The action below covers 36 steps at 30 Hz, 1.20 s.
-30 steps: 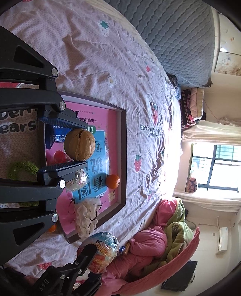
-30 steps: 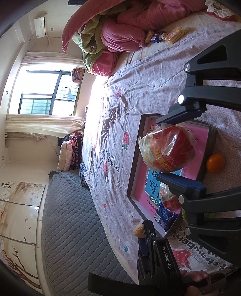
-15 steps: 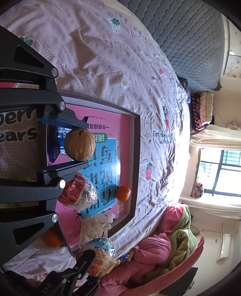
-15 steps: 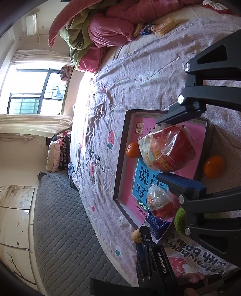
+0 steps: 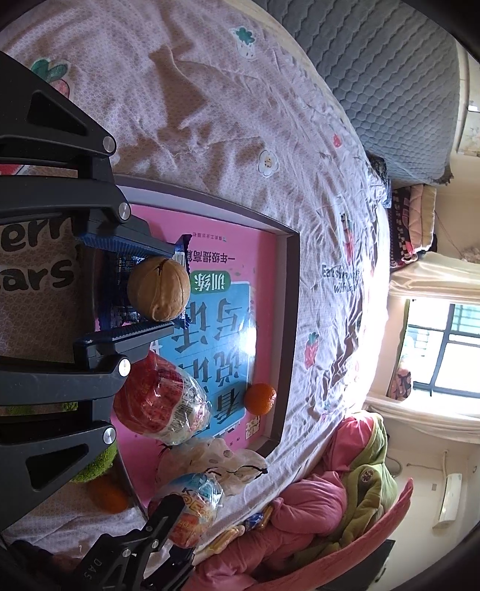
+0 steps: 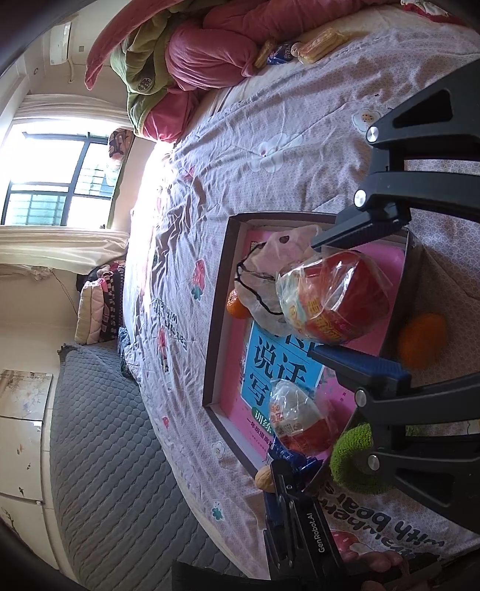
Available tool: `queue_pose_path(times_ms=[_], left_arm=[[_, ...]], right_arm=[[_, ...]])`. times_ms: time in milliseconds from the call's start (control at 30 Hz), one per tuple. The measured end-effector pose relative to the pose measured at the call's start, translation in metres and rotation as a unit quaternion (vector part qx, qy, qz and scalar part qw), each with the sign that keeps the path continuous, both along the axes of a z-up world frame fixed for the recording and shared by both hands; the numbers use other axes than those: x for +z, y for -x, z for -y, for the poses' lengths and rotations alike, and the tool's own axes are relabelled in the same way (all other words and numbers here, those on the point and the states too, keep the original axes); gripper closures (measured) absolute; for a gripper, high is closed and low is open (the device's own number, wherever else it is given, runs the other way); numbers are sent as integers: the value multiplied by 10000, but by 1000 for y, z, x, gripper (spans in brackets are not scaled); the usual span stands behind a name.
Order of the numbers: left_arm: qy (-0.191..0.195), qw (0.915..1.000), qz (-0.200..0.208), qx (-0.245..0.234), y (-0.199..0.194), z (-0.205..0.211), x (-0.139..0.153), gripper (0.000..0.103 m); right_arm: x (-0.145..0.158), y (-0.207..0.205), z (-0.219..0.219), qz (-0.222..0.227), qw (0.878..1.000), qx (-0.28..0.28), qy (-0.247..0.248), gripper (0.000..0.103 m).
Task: Organize objects
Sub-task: 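Lower the walnut into the box with the left tool while the right tool lowers the egg packet in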
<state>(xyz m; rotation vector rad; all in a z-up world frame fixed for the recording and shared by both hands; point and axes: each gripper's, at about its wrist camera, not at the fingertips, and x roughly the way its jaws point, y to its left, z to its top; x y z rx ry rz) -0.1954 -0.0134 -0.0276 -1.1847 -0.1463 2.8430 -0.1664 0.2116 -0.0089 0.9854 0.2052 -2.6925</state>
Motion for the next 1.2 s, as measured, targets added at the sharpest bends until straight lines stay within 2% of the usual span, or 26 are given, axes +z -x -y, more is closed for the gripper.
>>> queue_pose_path(times_ms=[467,967,1200], left_arm=[[-35,10000,-3,83,9,4,-5,68],[-199,9994,16,283,12,18,-8,68],[-273,9994,-8,208,10,19,-10,68]], right_arm=[[-17,13,-2,275,9996,-77,49,51],[-19,11,-3,301,9992,-140,206,50],[-20,13,-8,309,9988,-235,303,50]])
